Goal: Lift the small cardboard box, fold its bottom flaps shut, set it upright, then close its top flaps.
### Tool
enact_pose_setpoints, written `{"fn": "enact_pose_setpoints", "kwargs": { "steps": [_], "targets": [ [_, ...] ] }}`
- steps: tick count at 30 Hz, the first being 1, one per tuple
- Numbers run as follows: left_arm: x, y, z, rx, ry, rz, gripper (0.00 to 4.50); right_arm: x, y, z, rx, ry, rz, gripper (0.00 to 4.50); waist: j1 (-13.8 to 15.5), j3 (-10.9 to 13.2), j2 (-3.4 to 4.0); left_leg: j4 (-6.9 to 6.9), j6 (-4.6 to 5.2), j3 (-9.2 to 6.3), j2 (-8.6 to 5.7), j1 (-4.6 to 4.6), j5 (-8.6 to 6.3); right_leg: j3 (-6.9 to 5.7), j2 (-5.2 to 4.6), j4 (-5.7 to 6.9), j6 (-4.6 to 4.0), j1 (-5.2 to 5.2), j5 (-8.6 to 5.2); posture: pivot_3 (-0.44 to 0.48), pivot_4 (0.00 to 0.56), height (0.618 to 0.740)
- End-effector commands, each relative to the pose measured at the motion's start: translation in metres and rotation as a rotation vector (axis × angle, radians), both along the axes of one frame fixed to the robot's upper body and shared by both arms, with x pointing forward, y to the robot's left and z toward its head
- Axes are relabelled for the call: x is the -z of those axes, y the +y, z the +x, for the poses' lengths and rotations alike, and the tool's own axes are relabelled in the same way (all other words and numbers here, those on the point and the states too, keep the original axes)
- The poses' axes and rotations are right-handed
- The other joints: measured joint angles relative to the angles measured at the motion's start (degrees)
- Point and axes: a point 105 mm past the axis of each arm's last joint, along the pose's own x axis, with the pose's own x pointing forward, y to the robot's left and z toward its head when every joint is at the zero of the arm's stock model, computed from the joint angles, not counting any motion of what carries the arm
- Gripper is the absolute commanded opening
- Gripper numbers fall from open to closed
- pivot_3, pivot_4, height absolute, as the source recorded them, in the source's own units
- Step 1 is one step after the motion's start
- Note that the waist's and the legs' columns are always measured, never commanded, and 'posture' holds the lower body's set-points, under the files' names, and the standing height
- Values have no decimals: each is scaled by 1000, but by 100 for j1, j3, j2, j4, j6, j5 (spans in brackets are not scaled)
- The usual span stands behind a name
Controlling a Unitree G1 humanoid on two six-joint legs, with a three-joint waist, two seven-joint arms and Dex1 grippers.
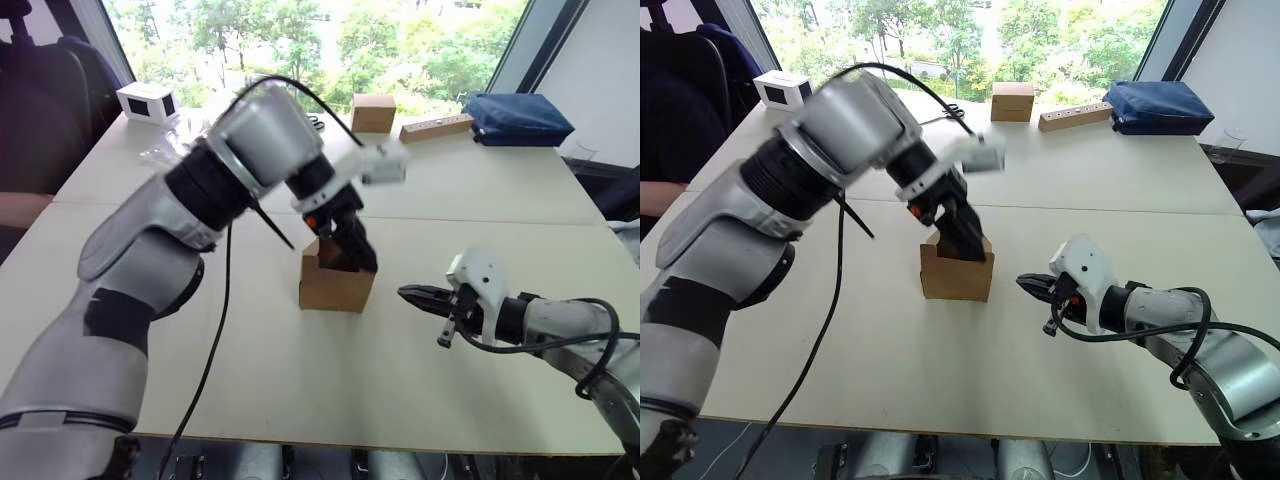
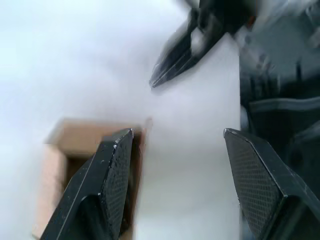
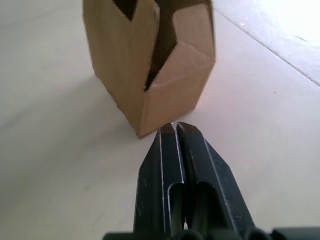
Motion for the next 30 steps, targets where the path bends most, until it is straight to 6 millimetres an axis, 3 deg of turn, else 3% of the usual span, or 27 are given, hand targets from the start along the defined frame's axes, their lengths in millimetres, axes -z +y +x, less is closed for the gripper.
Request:
{"fn": "enact_pose_setpoints", "kwargs": {
  "steps": [1, 3, 4, 6, 10, 12, 14, 20, 30],
  "targets": [
    [-35, 32, 39, -209, -187, -371, 2962, -26, -10, 13, 27, -106, 79, 0, -27, -1, 3, 0, 0, 2, 0, 5, 0, 2, 0, 1, 1, 3, 0, 0, 150, 740],
    [-29, 62, 50, -327, -191, -464, 2462, -35, -12, 19, 22, -136, 93, 0, -34, -1, 2, 0, -3, 1, 4, 5, 2, 2, -2, 15, 1, -1, 1, 0, 150, 740],
    [-22, 79, 52, -367, -200, -501, 2417, -38, -12, 23, 23, -153, 97, 0, -24, 2, -4, 1, -4, 1, 3, 9, 2, 2, -4, 33, 1, -3, 1, 0, 150, 740],
    [-11, 100, 51, -399, -215, -558, 1807, -42, -11, 29, 17, -169, 105, 0, -54, -4, 12, -1, -15, 1, 0, 10, 8, -3, -1, 43, 0, -9, 0, 0, 150, 740],
    [42, 140, 38, -507, -207, -565, 336, -45, 0, 28, -80, -143, 110, 0, -100, -3, 9, -2, -47, 0, 3, 14, 26, -4, -3, 51, -1, -6, 0, 0, 150, 740],
    [66, 149, 20, -511, -175, -546, 141, -45, 9, 27, -136, -103, 107, 0, -114, -2, 9, -2, -51, -1, 5, 12, 29, -4, -6, 49, -1, -6, 0, 0, 150, 740],
    [81, 147, 6, -477, -141, -499, 141, -41, 13, 30, -150, -91, 78, 0, -124, -2, 7, -2, -52, 3, 6, 11, 29, 0, -15, 50, -1, -6, 1, 0, 150, 740],
    [92, 127, -5, -415, -149, -449, 141, -36, 32, 35, -234, -80, 47, 0, 24, -3, 1, 2, -24, -3, -6, 16, 13, -11, -30, 50, -2, 7, 1, 0, 150, 740],
    [108, 103, 0, -346, -162, -413, 141, -21, 50, 41, -305, -109, -62, 0, -2, -4, 2, 2, -24, 1, -12, 22, 13, -10, -19, 50, -2, 7, 1, 0, 150, 740]
  ]
}}
